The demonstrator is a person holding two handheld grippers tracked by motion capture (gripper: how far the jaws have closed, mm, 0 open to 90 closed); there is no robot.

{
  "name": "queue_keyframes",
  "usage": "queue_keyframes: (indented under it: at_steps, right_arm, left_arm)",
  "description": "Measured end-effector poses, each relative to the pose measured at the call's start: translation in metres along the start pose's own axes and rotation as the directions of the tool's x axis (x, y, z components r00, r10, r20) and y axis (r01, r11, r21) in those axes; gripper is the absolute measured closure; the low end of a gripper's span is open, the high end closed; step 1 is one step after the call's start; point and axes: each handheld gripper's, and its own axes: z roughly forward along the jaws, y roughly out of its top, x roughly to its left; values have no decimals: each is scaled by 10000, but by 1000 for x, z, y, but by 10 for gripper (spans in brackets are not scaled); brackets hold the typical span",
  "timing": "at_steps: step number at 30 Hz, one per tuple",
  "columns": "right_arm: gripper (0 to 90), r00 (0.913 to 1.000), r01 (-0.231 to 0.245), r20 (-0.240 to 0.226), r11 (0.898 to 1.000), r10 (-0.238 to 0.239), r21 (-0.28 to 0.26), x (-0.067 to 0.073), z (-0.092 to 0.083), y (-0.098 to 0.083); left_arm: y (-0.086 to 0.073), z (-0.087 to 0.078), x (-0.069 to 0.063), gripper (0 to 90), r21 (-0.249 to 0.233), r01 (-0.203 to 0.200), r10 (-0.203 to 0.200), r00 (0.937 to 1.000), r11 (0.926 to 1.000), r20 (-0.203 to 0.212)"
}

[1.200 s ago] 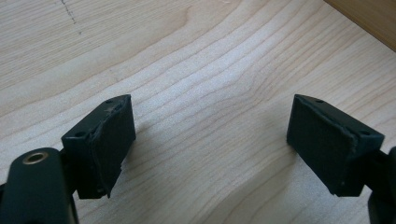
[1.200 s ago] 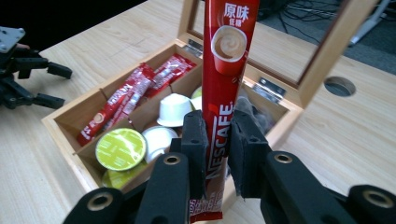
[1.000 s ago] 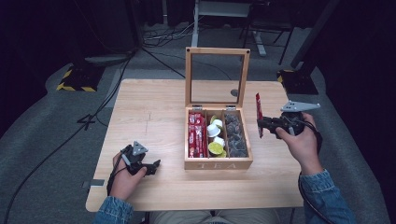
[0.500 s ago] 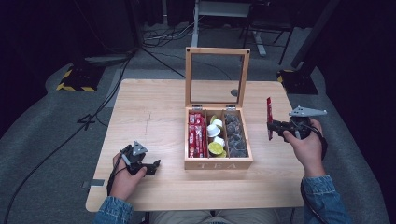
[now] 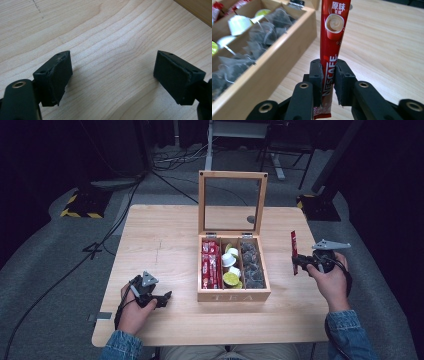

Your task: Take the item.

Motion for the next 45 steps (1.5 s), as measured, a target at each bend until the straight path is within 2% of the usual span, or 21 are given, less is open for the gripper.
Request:
queue_keyframes:
  at_steps: [10,15,26,30,39,45]
  right_arm:
    - [776,9998,-171,92,9981,166,585,-7,11,-15]
    - [775,9988,-472,-46,9943,479,958,-9,15,-19]
    - [775,9950,-999,105,9778,997,1844,-12,24,-28]
    - [775,9911,-1326,176,9668,1320,2182,-11,27,-31]
    - [771,9892,-1442,103,9566,1464,2533,-8,33,-33]
    - [768,9887,-1488,226,9513,1482,2701,-8,36,-35]
  left_arm:
    - [0,0,0,157,-1,1,-1,10000,10000,1]
    - [0,0,0,157,-9,16,-16,10000,10000,1]
    - [0,0,0,157,-15,11,-11,10000,10000,3]
    - [0,0,0,157,-11,16,-16,10000,10000,0]
    - [0,0,0,157,-7,8,-8,10000,10000,1]
    - [0,0,0,157,-12,12,-12,10000,10000,1]
